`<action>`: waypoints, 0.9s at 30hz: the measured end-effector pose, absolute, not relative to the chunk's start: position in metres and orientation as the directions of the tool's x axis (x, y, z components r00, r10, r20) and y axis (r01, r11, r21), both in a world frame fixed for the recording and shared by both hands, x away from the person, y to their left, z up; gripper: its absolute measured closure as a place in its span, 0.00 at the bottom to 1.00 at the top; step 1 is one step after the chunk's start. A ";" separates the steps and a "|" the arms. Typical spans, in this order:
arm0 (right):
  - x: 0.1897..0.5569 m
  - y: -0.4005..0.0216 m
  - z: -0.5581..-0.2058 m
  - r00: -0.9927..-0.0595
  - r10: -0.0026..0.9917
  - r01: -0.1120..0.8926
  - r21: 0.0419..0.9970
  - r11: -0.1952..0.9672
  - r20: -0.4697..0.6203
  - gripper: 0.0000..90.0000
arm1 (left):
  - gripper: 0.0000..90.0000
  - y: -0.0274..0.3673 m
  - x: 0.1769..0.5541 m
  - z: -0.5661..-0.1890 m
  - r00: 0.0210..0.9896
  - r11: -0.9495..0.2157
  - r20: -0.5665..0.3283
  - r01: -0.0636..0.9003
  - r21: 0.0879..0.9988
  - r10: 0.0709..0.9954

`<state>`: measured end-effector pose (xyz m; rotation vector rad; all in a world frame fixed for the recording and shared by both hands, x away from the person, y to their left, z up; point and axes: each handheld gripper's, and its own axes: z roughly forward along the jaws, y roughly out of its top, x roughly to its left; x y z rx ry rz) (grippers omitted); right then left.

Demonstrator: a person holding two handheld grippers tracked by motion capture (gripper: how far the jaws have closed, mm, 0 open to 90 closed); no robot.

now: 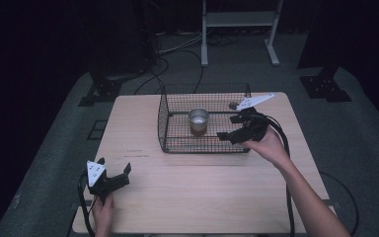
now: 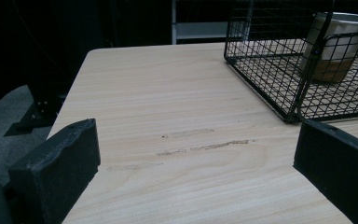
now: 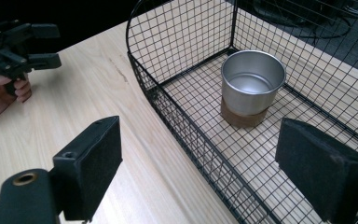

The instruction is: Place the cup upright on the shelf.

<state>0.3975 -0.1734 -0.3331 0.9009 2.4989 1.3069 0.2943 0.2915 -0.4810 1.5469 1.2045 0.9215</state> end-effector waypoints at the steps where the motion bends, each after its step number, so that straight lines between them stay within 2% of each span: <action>1: 0.395 -0.175 -0.334 -0.804 0.584 0.426 0.797 0.428 0.116 0.15 | 0.00 0.291 0.294 -0.481 0.235 -0.078 0.014 0.269 0.960 0.972; 14: 0.366 -0.196 -0.344 -0.808 0.574 0.419 0.813 0.404 0.132 0.15 | 0.00 0.291 0.294 -0.481 0.236 -0.077 0.012 0.269 0.960 0.972; 27: 0.339 -0.223 -0.374 -0.787 0.598 0.444 0.813 0.377 0.152 0.15 | 0.00 0.291 0.294 -0.481 0.236 -0.078 0.012 0.272 0.959 0.972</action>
